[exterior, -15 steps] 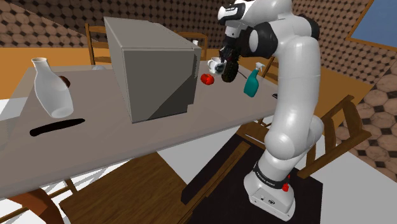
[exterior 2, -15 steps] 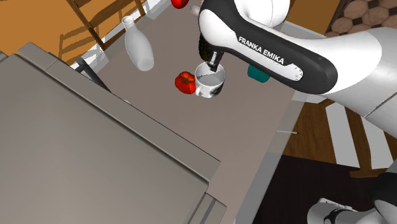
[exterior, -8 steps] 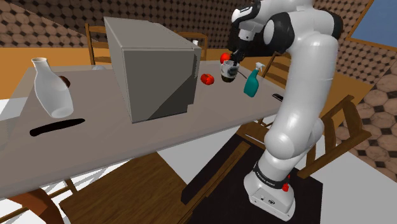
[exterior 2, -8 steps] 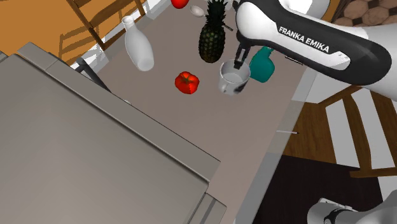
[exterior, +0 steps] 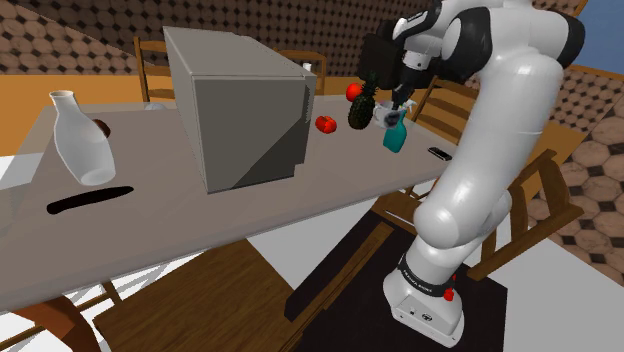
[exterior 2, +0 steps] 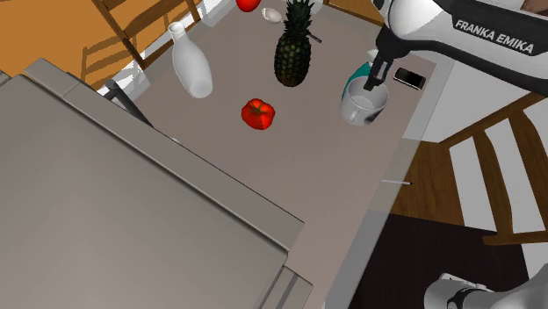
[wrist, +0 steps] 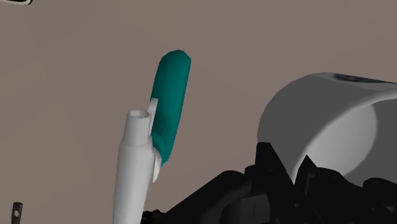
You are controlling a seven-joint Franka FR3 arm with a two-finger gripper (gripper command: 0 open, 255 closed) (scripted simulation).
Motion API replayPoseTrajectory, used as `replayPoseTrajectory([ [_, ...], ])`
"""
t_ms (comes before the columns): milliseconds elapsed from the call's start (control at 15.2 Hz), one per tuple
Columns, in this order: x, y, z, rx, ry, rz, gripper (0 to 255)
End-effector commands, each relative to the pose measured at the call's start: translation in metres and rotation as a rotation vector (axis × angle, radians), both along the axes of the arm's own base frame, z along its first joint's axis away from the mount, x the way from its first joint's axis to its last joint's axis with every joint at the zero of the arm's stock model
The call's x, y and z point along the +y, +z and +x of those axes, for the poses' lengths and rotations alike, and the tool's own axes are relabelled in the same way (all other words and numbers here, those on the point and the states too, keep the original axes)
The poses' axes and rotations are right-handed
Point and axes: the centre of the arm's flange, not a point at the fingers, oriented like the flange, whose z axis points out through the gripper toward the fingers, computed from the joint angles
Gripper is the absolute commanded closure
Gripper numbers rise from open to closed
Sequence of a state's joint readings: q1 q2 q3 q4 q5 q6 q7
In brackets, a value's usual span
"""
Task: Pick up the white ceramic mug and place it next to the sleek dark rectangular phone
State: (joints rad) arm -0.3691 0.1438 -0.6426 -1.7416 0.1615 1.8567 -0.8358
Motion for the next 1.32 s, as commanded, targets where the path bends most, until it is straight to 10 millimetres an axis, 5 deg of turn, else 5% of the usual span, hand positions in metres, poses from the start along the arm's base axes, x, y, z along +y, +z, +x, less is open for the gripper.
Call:
replayPoseTrajectory([
  [0, -0.009, 0.000, -0.023, 0.000, 0.001, 0.000, 255],
  [924, -0.064, 0.001, -0.197, 0.000, 0.001, 0.000, 255],
  [1254, -0.064, -0.026, -0.197, 0.000, 0.001, 0.000, 255],
])
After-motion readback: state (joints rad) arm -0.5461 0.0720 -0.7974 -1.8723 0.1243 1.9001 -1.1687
